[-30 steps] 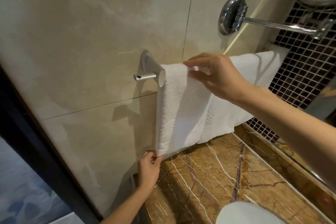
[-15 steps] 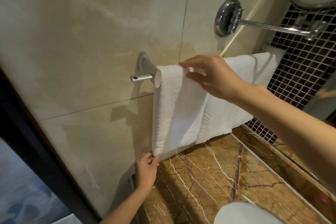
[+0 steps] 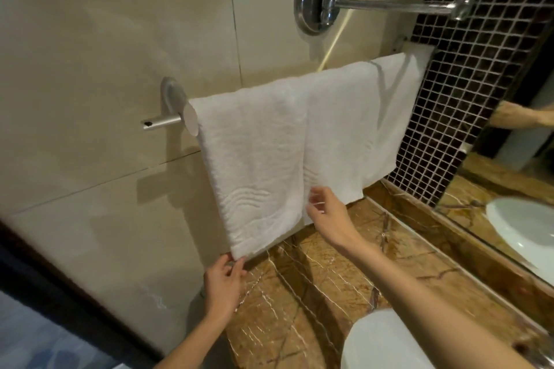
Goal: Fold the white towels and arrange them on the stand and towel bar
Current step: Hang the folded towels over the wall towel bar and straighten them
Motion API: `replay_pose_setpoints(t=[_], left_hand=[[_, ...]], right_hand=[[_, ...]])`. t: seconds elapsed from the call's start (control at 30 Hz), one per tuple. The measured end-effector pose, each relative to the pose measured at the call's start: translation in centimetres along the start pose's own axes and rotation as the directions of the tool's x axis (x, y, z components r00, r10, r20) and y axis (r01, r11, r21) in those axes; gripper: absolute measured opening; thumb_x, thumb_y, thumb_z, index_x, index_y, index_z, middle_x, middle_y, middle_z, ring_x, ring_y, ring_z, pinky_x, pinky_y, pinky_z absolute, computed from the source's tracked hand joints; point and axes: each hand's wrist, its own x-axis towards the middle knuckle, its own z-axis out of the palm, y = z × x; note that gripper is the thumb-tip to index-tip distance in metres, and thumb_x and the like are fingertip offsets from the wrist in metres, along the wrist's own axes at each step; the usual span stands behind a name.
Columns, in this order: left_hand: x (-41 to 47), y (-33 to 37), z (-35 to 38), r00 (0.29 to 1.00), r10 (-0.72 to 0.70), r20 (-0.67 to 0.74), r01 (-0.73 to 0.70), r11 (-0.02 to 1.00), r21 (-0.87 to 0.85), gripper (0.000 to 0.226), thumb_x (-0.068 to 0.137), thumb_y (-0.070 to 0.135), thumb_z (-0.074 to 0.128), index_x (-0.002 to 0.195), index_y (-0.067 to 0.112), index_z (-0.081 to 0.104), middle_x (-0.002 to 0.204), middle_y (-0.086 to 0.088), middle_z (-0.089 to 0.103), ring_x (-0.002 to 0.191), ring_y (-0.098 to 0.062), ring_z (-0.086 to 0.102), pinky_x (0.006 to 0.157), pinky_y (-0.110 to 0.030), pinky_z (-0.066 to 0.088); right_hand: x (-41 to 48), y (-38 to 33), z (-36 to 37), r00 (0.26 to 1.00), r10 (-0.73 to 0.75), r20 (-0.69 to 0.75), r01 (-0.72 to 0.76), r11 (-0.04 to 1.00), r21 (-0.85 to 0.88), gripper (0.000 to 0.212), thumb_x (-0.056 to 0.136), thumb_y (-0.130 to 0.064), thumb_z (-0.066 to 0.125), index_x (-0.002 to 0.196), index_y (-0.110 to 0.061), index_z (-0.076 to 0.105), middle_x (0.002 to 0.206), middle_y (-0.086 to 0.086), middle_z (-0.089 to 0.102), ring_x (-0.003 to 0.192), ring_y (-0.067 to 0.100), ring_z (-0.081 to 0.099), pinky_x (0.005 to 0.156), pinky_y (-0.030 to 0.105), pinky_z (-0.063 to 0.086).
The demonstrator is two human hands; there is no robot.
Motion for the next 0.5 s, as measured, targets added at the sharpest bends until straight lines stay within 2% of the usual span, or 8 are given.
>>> replay_pose_setpoints(t=[0.1,0.17,0.3,0.4,0.5], left_hand=[[-0.5,0.3,0.1,1.000,0.008,0.007,-0.008,1.000,0.004,0.014,0.089,0.005,0.061,0.083,0.017,0.064,0.060,-0.008,0.064,0.052,-0.020,0.054,0.049,-0.030,0.040],[-0.7,0.5,0.2,1.000,0.004,0.009,-0.004,1.000,0.005,0.015,0.089,0.003,0.060,0.084,0.018,0.064,0.060,-0.005,0.063,0.052,-0.015,0.055,0.048,-0.030,0.042],[-0.9,0.3,0.2,1.000,-0.009,-0.004,0.009,1.000,0.009,0.011,0.089,0.001,0.060,0.087,0.010,0.065,0.057,-0.004,0.061,0.047,-0.011,0.054,0.045,-0.028,0.042],[-1.0,0.3,0.2,1.000,-0.021,-0.010,0.021,1.000,-0.005,0.017,0.089,0.002,0.060,0.085,0.018,0.064,0.062,-0.005,0.064,0.051,-0.015,0.053,0.047,-0.029,0.043],[-1.1,0.3,-0.1,1.000,-0.021,0.004,0.021,1.000,0.011,0.017,0.090,0.005,0.060,0.089,0.022,0.065,0.062,-0.005,0.066,0.056,-0.020,0.049,0.049,-0.030,0.039]], right_hand=[[0.3,2.6,1.2,0.980,0.116,0.162,-0.141,0.978,0.155,0.053,0.092,-0.025,0.062,0.138,-0.013,0.039,0.128,0.002,0.054,0.109,0.012,0.055,0.087,0.022,0.047],[0.4,3.4,1.9,0.958,0.119,0.260,-0.188,0.947,0.260,0.052,0.089,-0.022,0.067,0.135,-0.016,0.043,0.127,-0.001,0.057,0.110,0.008,0.056,0.084,0.017,0.046],[0.6,4.1,2.2,0.949,0.127,0.290,-0.236,0.894,0.381,0.045,0.088,-0.015,0.066,0.130,-0.020,0.052,0.114,0.000,0.066,0.102,0.010,0.063,0.079,0.017,0.050],[0.8,4.7,2.2,0.924,0.119,0.364,-0.286,0.846,0.450,0.036,0.090,-0.018,0.064,0.126,-0.020,0.058,0.116,-0.004,0.069,0.106,0.015,0.065,0.089,0.033,0.052],[0.8,5.2,2.2,0.904,0.119,0.410,-0.326,0.812,0.484,0.029,0.090,-0.019,0.064,0.117,-0.012,0.062,0.111,0.000,0.071,0.104,0.018,0.066,0.088,0.031,0.051]])
